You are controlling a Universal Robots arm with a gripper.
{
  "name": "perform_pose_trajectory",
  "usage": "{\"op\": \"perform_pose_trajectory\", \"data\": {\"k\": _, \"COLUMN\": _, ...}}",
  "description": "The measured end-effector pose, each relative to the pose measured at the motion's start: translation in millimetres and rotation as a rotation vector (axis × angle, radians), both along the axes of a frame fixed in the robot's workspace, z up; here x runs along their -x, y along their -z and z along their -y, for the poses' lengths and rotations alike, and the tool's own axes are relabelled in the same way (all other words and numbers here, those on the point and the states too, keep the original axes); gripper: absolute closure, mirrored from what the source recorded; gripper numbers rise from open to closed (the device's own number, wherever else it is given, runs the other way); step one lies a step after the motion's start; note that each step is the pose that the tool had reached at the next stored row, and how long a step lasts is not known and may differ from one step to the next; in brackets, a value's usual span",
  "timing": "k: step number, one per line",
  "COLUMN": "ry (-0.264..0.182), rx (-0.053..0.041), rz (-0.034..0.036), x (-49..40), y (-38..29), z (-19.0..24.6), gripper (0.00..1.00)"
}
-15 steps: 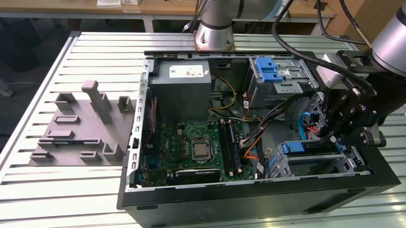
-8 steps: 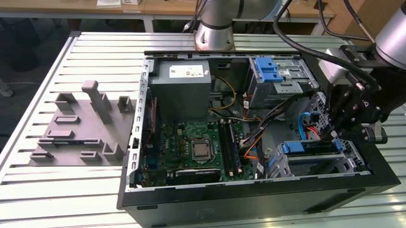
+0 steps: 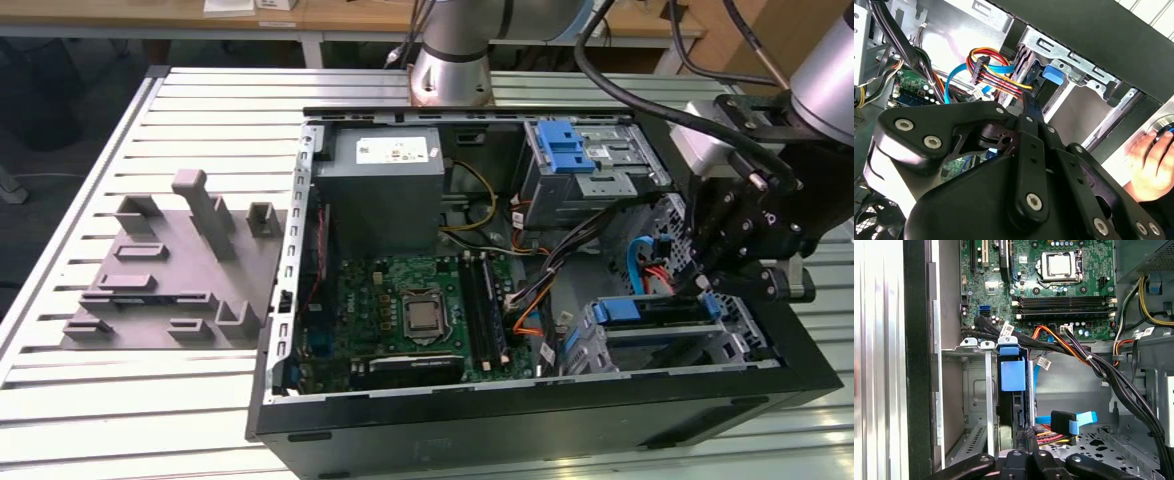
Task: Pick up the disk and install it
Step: 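Insert the first disk wire, then insert the second disk wire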
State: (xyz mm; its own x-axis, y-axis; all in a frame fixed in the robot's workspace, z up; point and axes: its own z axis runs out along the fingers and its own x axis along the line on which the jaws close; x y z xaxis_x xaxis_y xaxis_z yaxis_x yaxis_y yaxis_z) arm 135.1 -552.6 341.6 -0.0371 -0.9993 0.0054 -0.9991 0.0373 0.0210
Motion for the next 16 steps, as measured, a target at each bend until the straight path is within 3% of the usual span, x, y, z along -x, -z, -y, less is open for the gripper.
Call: {"op": "perform_pose_trajectory", "data": {"k": 16, "ry": 0.0, "rx": 0.0004, "rz": -0.0001, "x": 1.9, "y": -0.8, "z": -0.1, "gripper": 0.89}}
